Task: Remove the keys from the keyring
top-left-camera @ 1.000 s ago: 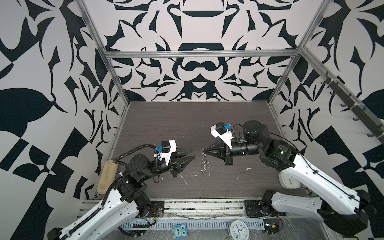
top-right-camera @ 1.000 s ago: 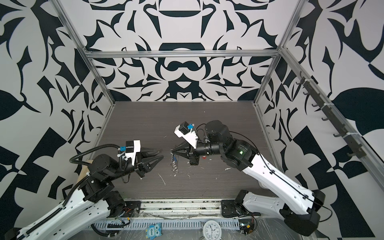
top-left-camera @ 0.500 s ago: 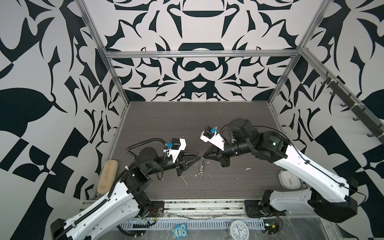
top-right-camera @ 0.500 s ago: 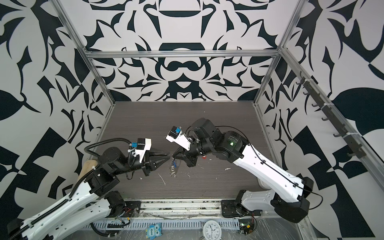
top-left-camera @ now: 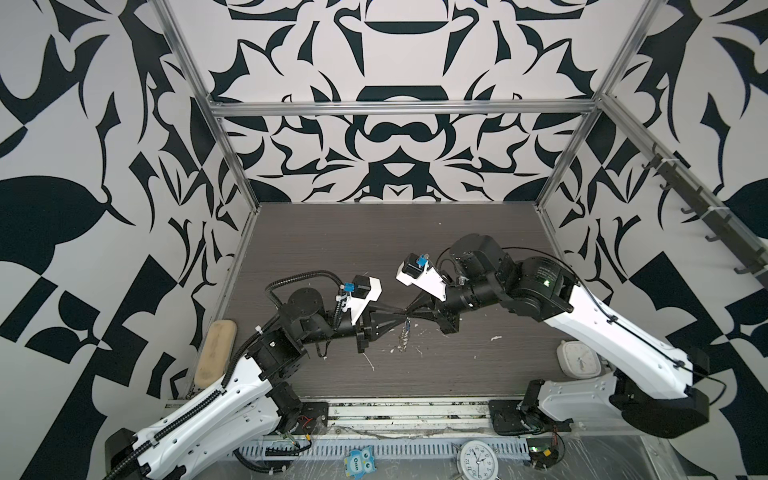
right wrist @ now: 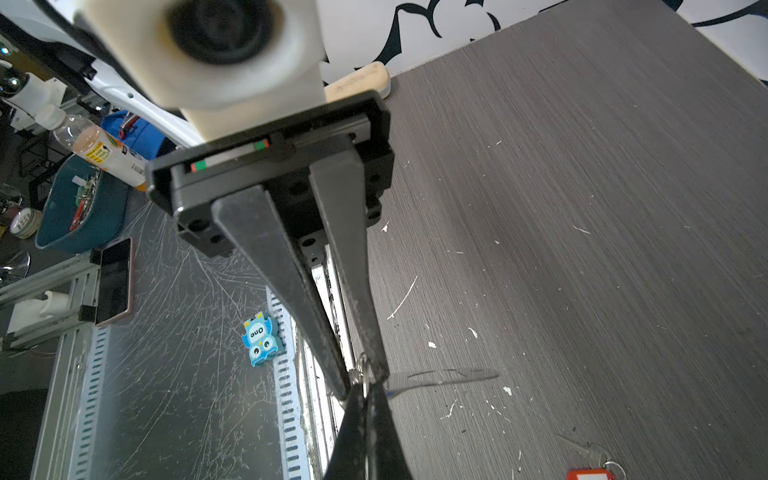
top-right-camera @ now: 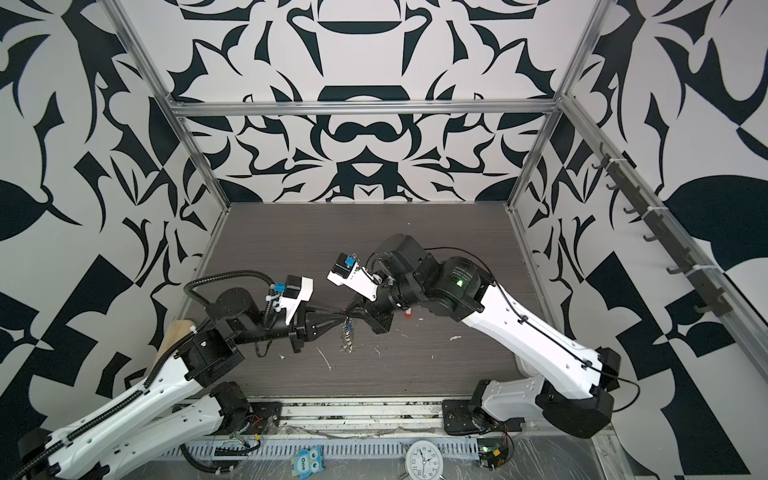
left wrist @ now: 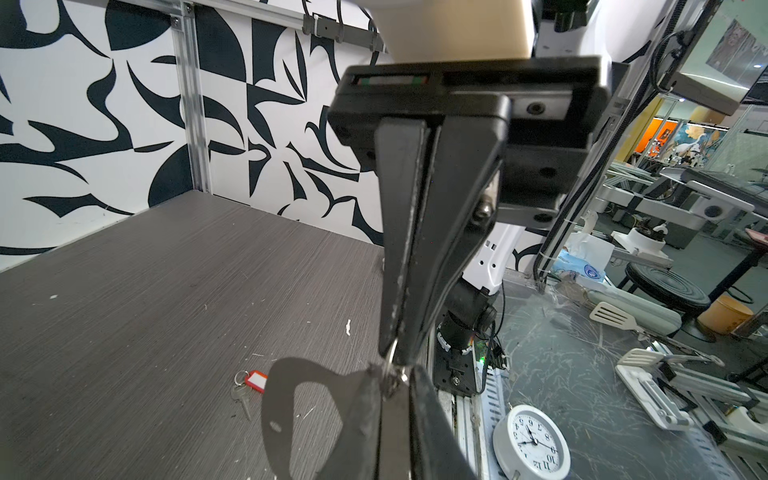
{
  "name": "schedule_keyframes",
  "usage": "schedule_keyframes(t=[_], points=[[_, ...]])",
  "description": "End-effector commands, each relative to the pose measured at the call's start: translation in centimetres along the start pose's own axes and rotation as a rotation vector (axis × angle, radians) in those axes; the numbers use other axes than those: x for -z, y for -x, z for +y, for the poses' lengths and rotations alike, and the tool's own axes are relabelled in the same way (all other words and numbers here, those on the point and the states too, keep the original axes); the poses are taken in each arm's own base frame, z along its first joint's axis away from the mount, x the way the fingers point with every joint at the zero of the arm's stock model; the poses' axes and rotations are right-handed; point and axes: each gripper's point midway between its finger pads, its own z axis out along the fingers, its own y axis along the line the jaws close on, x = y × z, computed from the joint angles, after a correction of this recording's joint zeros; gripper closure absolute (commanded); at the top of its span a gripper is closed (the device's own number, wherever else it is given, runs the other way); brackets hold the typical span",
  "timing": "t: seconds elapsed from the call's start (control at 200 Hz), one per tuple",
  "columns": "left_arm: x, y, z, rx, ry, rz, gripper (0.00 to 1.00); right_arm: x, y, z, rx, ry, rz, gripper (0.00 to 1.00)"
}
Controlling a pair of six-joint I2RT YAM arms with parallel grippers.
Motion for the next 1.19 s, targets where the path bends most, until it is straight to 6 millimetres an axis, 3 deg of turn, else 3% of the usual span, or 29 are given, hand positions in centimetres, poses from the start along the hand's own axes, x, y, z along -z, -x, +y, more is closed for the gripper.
schedule_keyframes(t=[0.0,0.25,0.525,0.615,0.68,0.825,0.97,1.19], points=[[0.4,1.7,-0.8,-0.036,-0.016,-0.035,0.84,1.0,1.4,0.6,0.045,-0.002,-0.037,1.0],[0.3,1.7,-1.2,-0.043,-0.042,-0.031,1.0,0.9,1.2,0.4,0.049,-0.01,-0.022,1.0],[0.3,2.2,-1.4,-0.03,-0.056,-0.059,1.0,0.8,1.5,0.3,0.049,-0.014,-0.034,1.0],[0.4,2.6,-0.9,-0.025,-0.024,-0.103,1.0,1.1,2.1,0.1,0.047,-0.035,-0.086,0.73],[0.7,3.0,-0.3,-0.02,0.014,-0.152,1.0,1.7,3.0,0.0,0.05,-0.055,-0.159,0.64],[1.5,3.8,0.6,-0.003,0.067,-0.254,1.0,4.1,4.9,-0.3,0.055,-0.119,-0.411,0.58],[1.8,4.2,1.0,0.012,0.09,-0.313,1.0,6.1,5.1,-0.8,0.035,-0.173,-0.608,0.57],[1.5,4.1,2.0,0.031,0.126,-0.333,1.0,5.0,4.1,-1.6,-0.016,-0.172,-0.635,0.58]])
